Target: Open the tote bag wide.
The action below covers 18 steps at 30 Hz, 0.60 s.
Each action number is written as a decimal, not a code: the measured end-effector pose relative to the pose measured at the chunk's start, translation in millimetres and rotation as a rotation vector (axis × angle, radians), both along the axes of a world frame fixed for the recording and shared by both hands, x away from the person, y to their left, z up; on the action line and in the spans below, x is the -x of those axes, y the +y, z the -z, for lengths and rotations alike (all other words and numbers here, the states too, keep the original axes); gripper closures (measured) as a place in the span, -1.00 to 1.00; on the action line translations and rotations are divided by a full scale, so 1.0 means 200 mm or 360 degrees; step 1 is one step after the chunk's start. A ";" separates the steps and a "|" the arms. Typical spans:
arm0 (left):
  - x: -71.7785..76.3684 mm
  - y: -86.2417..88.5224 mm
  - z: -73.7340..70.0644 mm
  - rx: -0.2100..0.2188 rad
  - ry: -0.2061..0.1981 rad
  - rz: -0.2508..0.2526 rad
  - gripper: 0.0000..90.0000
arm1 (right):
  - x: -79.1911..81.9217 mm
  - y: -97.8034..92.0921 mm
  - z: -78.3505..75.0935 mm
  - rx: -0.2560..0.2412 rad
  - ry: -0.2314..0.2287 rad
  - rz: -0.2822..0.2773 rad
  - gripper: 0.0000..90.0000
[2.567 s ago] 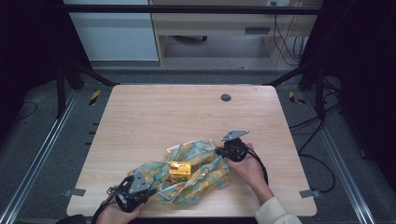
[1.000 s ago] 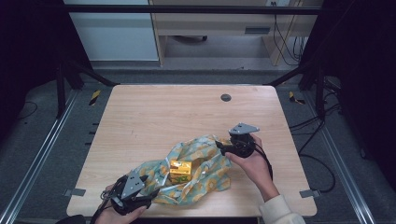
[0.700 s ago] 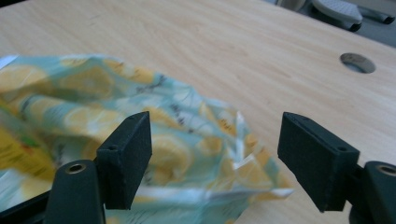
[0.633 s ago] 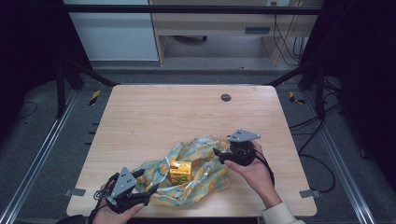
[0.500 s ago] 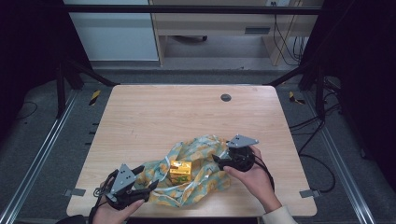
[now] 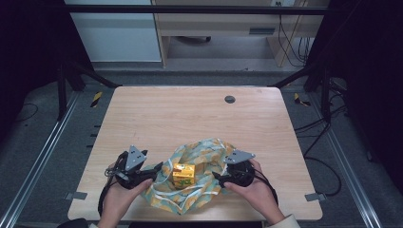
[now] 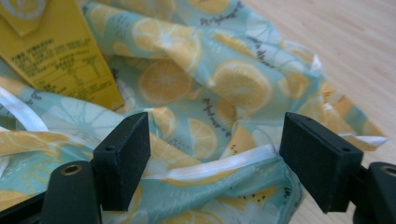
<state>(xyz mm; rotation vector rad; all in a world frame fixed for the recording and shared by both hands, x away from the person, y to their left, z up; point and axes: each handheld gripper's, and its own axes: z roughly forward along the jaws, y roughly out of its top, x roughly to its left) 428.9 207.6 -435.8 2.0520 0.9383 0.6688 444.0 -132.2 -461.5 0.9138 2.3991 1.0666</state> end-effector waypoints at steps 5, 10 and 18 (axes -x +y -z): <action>-0.01 0.01 0.09 -0.0031 0.0141 0.0048 -0.30 | 0.01 0.03 0.03 0.0039 0.0032 -0.0042 -0.40; 0.00 -0.01 0.13 -0.0093 0.0199 0.0114 -0.27 | 0.03 0.04 0.06 0.0085 0.0065 -0.0072 -0.39; 0.11 -0.02 -0.12 0.0085 0.0003 0.0167 -0.27 | 0.06 0.03 0.05 0.0102 0.0038 -0.0095 -0.38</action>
